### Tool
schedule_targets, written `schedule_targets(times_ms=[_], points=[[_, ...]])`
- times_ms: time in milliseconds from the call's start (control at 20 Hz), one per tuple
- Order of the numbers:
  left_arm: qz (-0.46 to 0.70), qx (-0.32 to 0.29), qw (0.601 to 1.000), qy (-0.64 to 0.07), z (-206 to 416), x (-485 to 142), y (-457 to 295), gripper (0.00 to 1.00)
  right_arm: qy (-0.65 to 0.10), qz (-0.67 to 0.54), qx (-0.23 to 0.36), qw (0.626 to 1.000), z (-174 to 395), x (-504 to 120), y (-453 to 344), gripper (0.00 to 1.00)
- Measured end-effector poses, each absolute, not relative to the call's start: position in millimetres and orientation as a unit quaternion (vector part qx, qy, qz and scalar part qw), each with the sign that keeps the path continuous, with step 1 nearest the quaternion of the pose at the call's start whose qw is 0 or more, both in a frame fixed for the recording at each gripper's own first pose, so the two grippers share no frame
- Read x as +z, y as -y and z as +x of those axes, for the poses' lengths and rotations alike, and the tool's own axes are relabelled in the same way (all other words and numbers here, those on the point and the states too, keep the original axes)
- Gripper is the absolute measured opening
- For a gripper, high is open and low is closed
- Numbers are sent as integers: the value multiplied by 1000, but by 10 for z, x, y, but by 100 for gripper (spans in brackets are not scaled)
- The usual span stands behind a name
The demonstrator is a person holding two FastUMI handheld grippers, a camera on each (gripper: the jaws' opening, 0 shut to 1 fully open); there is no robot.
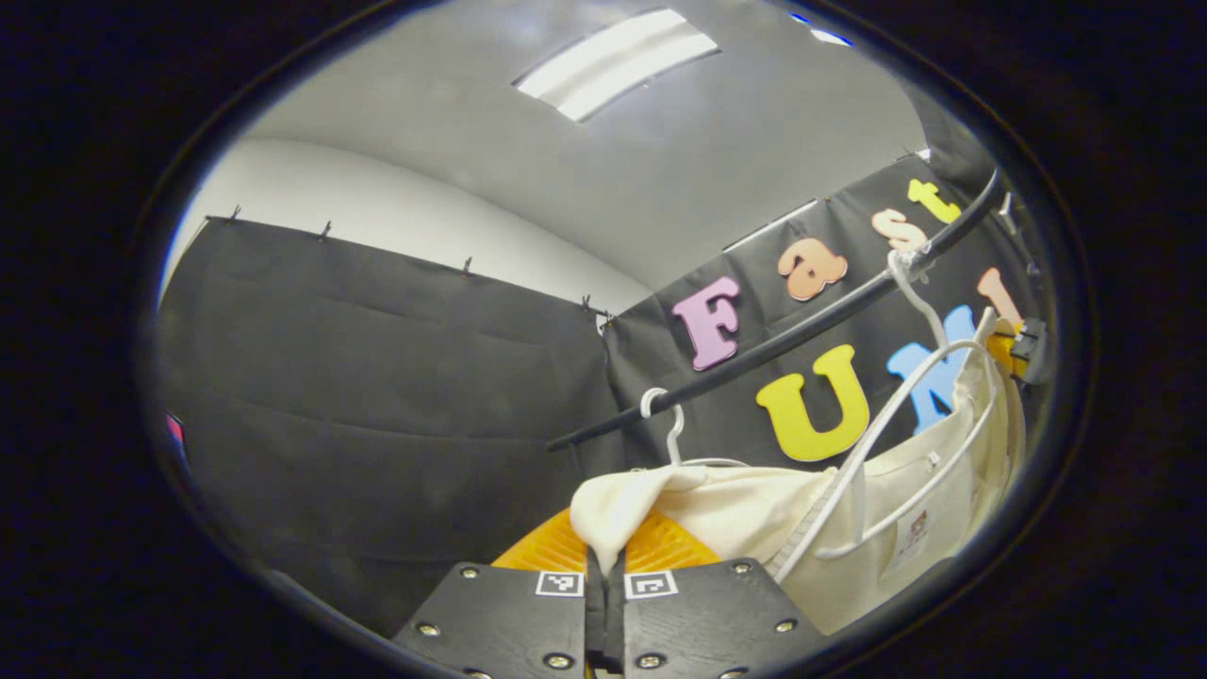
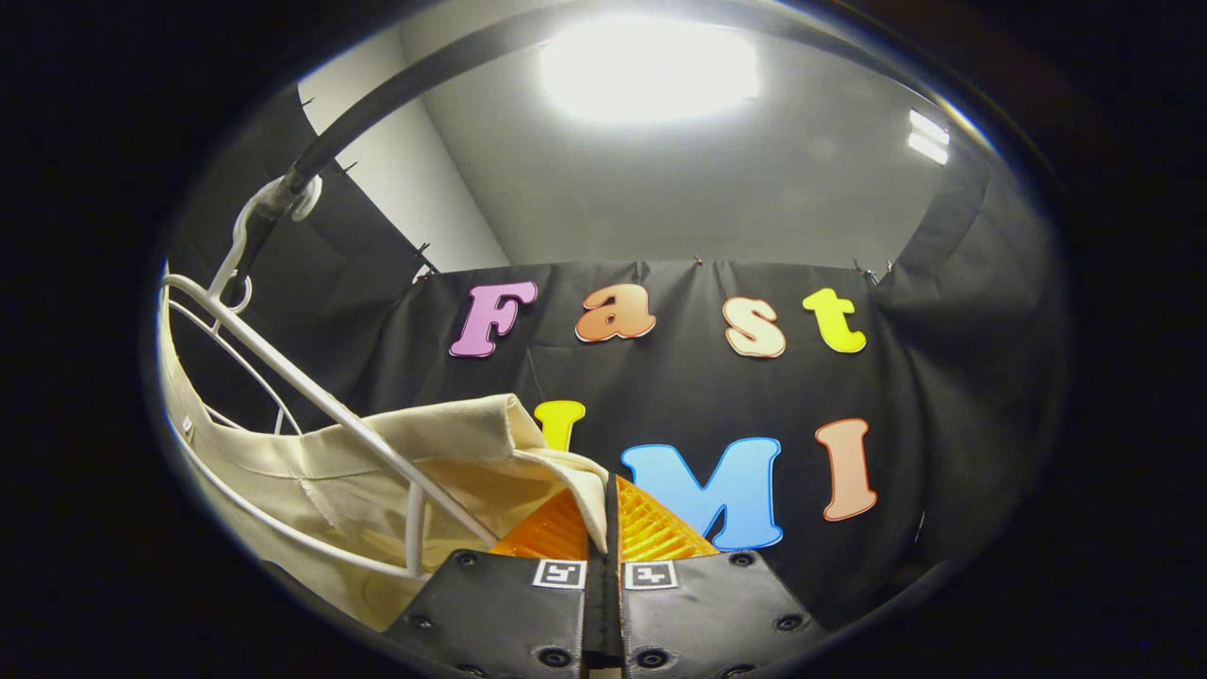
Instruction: Grasp the clothes on the hanger with both hands and then place them into the laundry hamper below.
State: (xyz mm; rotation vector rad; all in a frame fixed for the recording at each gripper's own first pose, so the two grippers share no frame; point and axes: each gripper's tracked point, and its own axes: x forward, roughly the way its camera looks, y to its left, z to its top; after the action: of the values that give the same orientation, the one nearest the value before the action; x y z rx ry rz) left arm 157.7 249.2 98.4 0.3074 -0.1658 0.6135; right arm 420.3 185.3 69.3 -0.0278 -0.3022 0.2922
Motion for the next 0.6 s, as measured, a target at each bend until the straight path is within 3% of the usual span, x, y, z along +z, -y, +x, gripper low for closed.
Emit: schedule_targets(times_ms=[200, 600], points=[[132, 285, 947, 68, 1644, 752, -2476, 1, 86, 19, 164, 983, 4290, 317, -1865, 0], [134, 263, 954, 43, 1603, 320, -2399, 1, 43, 2, 159, 986, 4068, -222, -1800, 0]])
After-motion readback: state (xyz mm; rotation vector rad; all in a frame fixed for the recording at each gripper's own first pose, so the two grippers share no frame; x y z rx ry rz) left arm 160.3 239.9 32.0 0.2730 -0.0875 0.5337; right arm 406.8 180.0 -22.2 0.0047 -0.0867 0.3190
